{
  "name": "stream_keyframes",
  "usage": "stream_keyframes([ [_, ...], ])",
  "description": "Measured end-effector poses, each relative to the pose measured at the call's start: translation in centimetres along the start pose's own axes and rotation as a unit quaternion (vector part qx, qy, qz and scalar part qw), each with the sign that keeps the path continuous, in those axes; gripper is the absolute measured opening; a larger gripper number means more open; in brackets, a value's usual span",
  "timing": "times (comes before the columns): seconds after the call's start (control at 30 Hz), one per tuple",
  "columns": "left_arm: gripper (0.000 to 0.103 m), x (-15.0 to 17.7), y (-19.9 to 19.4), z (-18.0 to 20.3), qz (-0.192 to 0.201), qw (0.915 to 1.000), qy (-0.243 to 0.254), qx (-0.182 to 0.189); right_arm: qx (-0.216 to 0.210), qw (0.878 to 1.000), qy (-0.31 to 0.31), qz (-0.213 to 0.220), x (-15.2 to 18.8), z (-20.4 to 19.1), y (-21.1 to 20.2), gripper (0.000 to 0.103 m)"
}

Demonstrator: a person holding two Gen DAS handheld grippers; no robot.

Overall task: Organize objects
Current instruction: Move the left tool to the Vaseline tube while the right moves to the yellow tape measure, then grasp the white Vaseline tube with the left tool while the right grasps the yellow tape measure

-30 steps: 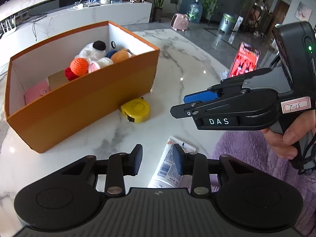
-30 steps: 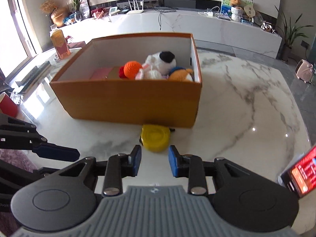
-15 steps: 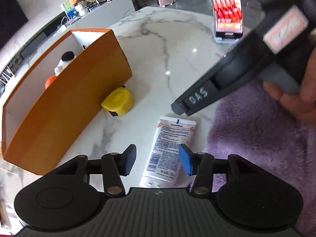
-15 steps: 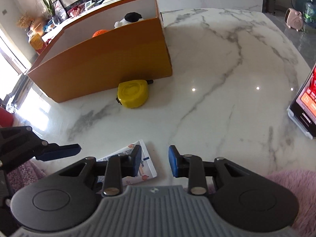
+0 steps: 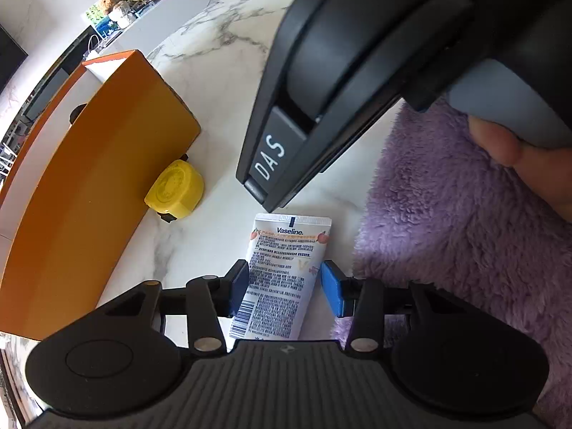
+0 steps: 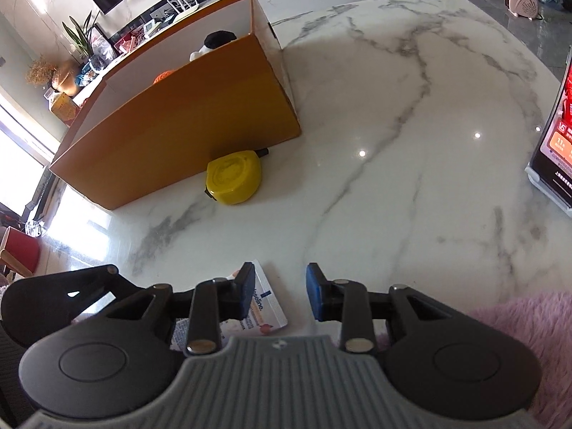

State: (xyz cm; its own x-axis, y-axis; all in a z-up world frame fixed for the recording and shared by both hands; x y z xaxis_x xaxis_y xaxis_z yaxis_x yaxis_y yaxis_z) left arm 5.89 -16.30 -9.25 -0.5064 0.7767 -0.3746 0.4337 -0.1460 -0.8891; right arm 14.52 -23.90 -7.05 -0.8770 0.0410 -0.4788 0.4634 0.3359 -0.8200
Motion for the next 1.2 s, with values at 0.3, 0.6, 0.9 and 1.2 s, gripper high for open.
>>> stream_keyframes([
  [0.3, 0.041, -0.5, 0.7, -1.4, -0.004, 0.9998, -0.02, -0.008, 0.001, 1.0, -0.002, -0.001, -0.1, -0.2, 0.3, 0.034],
  [0.6, 0.023, 0.6, -1.1, -3.0, 0.014, 0.9986, -0.05, 0.01, -0.026, 0.999, 0.022, 0.021, -0.4, 0.5, -0.2, 0.042],
  [0.9, 0.018, 0.8, -4.3, -7.2, 0.058, 0.9905, -0.121, -0.033, -0.02, 0.999, 0.035, 0.032, -0.8, 0.6, -0.3, 0.043],
  [1.2, 0.019, 2.8, -5.8, -12.8, 0.096, 0.9697, -0.216, -0.063, -0.007, 0.998, -0.05, 0.026, -2.8, -3.0, 1.9, 0.049],
])
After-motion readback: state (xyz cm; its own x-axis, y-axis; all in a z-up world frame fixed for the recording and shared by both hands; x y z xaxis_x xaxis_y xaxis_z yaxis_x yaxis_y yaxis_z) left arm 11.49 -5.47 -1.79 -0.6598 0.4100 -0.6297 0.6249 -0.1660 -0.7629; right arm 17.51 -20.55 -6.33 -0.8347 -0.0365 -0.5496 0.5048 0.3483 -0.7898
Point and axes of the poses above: each gripper's, at about its wrist camera, not at the fingertips, and y roughly the way its jaws point, z to its right, x to its underside, the point moved 1 cm from there along y, roughly the way its jaws point, and after that the axes turned 3 degrees about x, right-handed, at the moved point
